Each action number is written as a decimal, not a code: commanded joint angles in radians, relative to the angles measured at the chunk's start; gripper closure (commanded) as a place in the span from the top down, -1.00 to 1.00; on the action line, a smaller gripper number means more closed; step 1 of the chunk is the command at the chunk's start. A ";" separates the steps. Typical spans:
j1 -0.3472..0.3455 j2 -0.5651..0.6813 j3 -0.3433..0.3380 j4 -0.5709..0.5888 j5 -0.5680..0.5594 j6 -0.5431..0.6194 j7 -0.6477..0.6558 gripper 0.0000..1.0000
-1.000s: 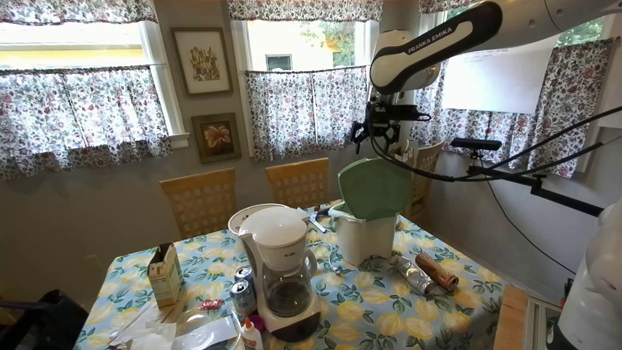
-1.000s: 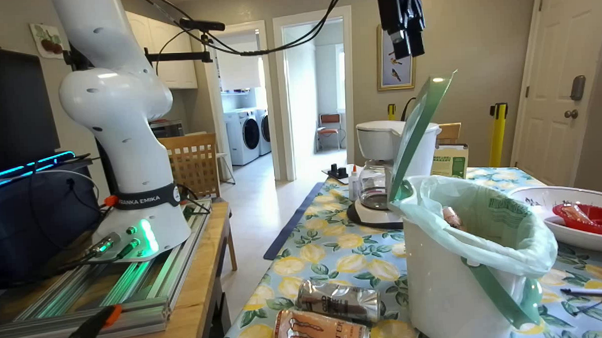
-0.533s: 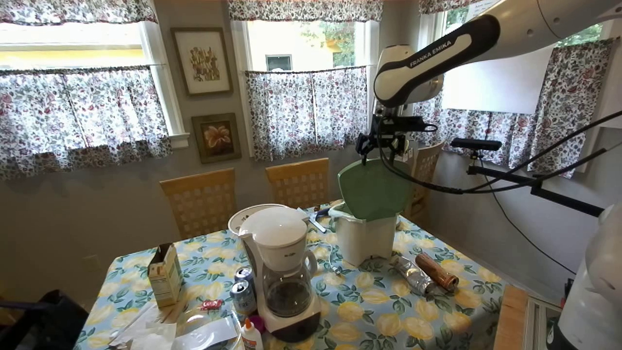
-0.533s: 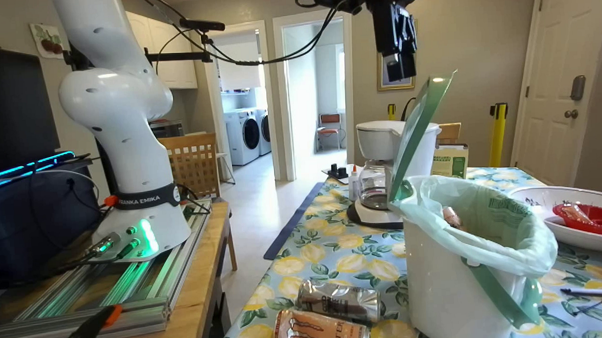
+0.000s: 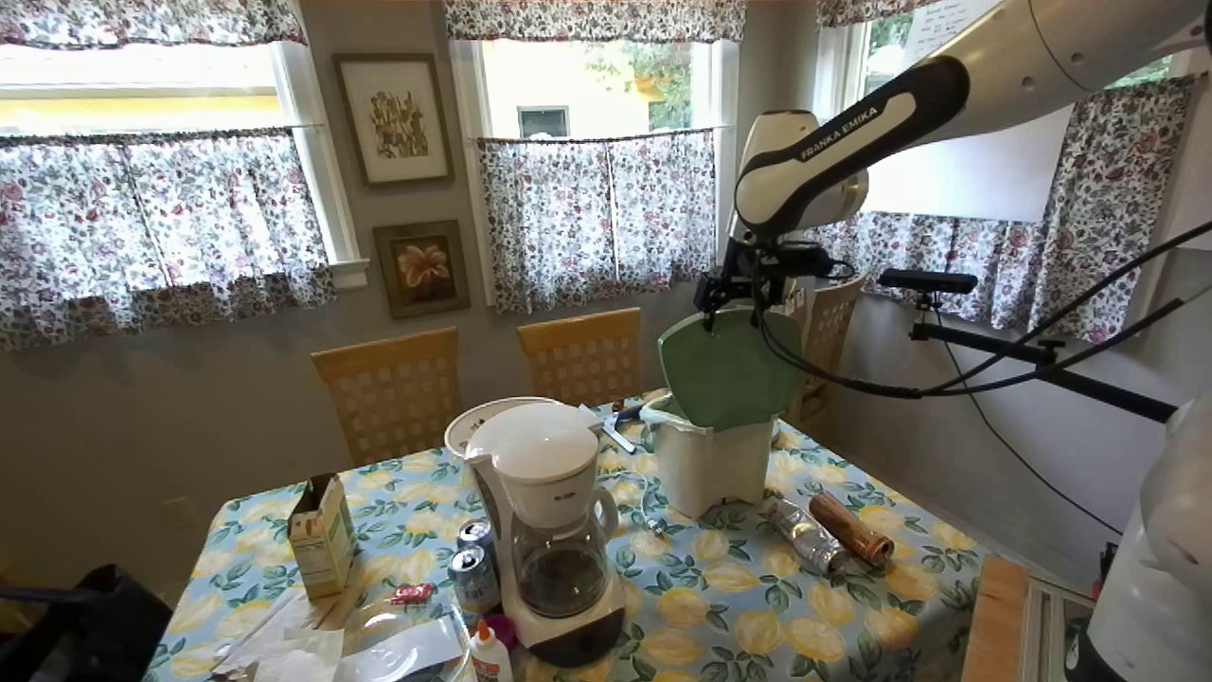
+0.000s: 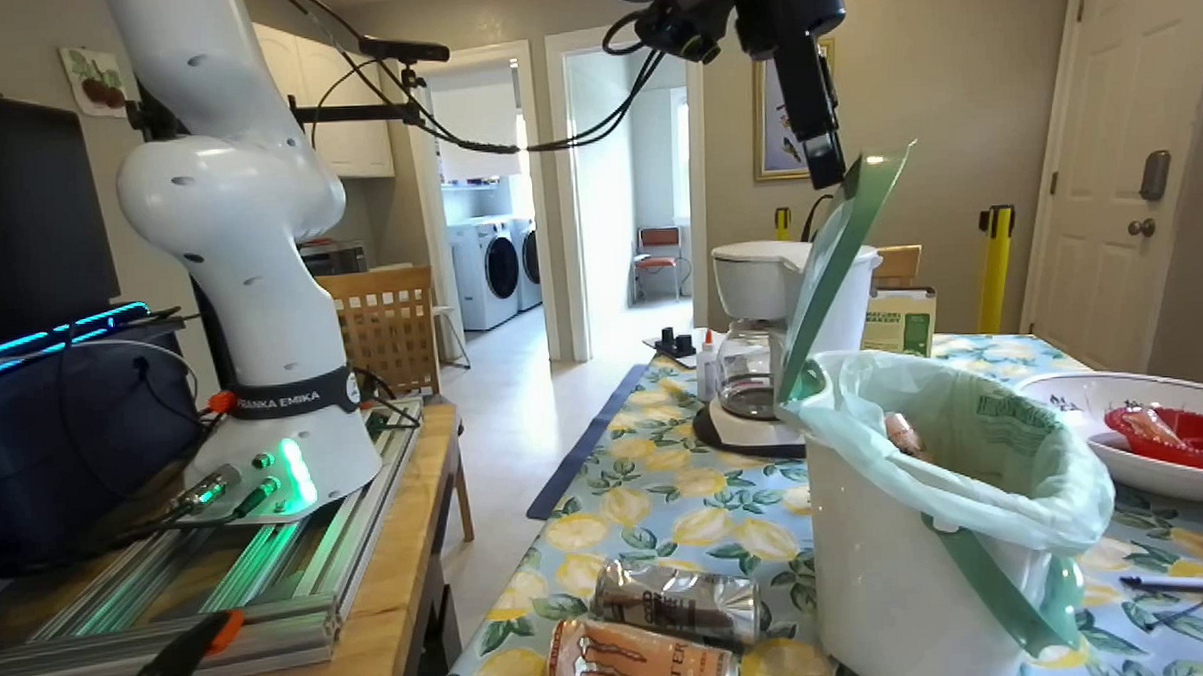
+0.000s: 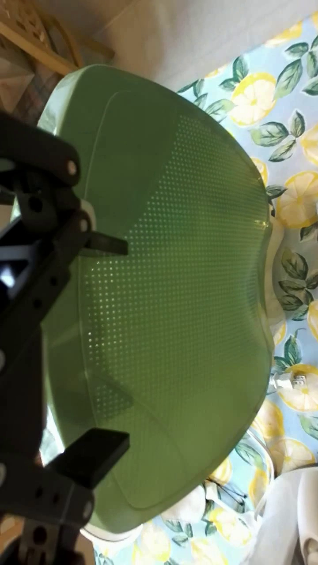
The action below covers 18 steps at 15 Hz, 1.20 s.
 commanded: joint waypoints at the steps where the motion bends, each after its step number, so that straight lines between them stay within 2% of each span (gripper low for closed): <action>1: -0.012 0.003 -0.004 -0.034 -0.009 0.085 -0.053 1.00; 11: -0.038 0.071 -0.022 -0.038 -0.011 0.187 -0.078 1.00; 18: -0.031 0.029 -0.012 -0.041 -0.018 0.135 -0.026 1.00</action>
